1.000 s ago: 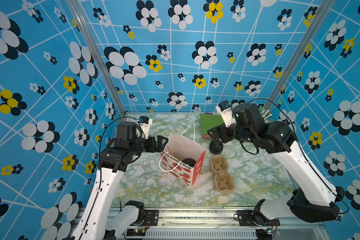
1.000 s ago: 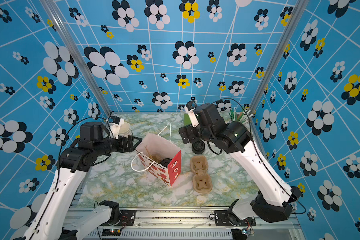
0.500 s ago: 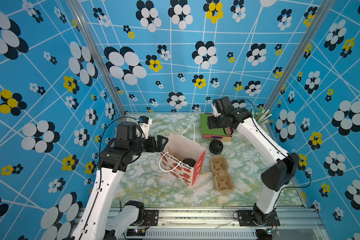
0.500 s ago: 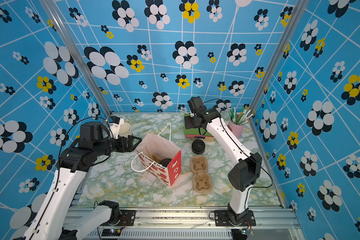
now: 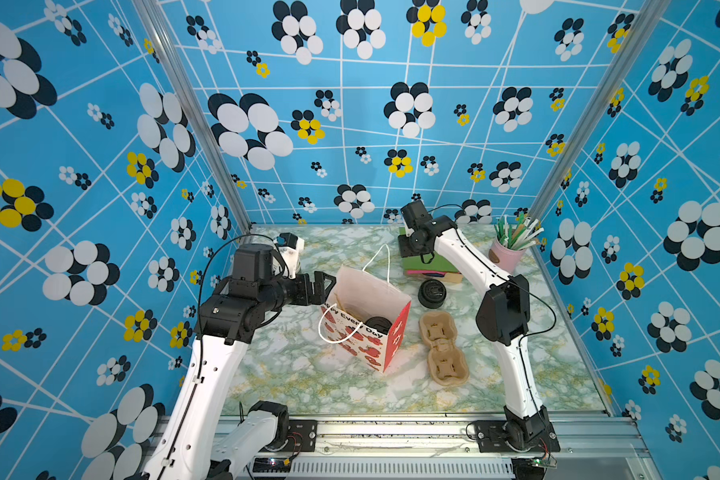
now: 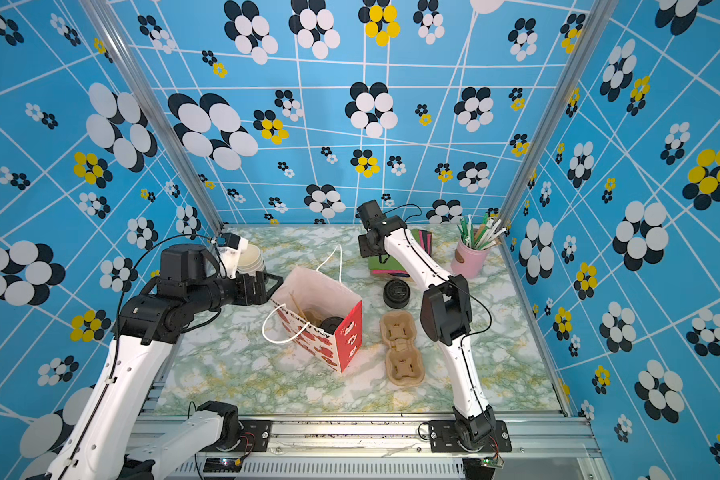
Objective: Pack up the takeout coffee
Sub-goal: 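Move the right gripper over the green napkin stack and lower it, then pinch the edge of the top green napkin with the right gripper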
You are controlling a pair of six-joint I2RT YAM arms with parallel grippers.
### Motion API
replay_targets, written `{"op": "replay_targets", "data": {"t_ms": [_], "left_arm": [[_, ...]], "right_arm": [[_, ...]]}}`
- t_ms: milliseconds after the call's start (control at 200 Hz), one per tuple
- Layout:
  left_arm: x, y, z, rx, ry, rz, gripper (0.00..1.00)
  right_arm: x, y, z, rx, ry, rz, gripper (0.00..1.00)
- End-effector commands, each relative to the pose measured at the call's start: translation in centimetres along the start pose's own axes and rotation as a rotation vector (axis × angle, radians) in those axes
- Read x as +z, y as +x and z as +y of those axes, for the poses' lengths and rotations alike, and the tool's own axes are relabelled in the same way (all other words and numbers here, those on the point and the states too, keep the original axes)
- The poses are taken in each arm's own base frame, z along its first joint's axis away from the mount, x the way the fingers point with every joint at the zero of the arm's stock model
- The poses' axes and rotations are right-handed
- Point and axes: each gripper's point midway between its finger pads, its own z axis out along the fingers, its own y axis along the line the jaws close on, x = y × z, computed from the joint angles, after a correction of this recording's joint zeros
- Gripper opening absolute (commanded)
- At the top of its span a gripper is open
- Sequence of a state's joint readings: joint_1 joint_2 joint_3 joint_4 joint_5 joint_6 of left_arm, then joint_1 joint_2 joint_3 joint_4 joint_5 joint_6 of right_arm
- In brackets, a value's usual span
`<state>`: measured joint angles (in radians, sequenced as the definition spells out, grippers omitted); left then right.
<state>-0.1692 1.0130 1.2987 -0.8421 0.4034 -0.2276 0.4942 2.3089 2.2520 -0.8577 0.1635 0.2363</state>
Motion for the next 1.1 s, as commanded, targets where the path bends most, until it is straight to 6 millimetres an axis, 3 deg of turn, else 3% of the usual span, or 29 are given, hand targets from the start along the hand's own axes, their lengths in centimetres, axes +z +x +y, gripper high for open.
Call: {"op": "replay_targets", "data": {"t_ms": [0, 185, 370, 760, 930, 1024, 1094], "left_arm": [[-0.2, 0.2, 0.5, -0.004, -0.018, -0.001, 1.0], [-0.1, 0.4, 0.5, -0.008, -0.017, 0.006, 1.0], [0.0, 0.7, 0.6, -0.014, -0.016, 0.012, 1.0], [0.3, 1.1, 0.7, -0.025, -0.011, 0.016, 1.0], [0.2, 1.3, 0.7, -0.026, -0.009, 0.013, 1.0], [0.1, 1.2, 0.6, -0.025, -0.009, 0.011, 1.0], [0.0, 1.1, 0.6, -0.022, -0.01, 0.009, 1.0]], "right_arm": [[1.9, -0.7, -0.7, -0.012, 0.057, -0.013, 0.49], [4.6, -0.5, -1.5, -0.009, 0.131, 0.004, 0.48], [6.3, 0.2, -2.1, 0.02, 0.182, 0.018, 0.4], [4.1, -1.7, -1.8, 0.04, 0.151, -0.034, 0.0], [3.0, -2.4, -1.2, 0.058, 0.107, -0.047, 0.0], [3.3, -2.2, -0.6, 0.076, 0.075, -0.038, 0.23], [3.8, -1.8, -0.7, 0.076, 0.084, -0.028, 0.32]]}}
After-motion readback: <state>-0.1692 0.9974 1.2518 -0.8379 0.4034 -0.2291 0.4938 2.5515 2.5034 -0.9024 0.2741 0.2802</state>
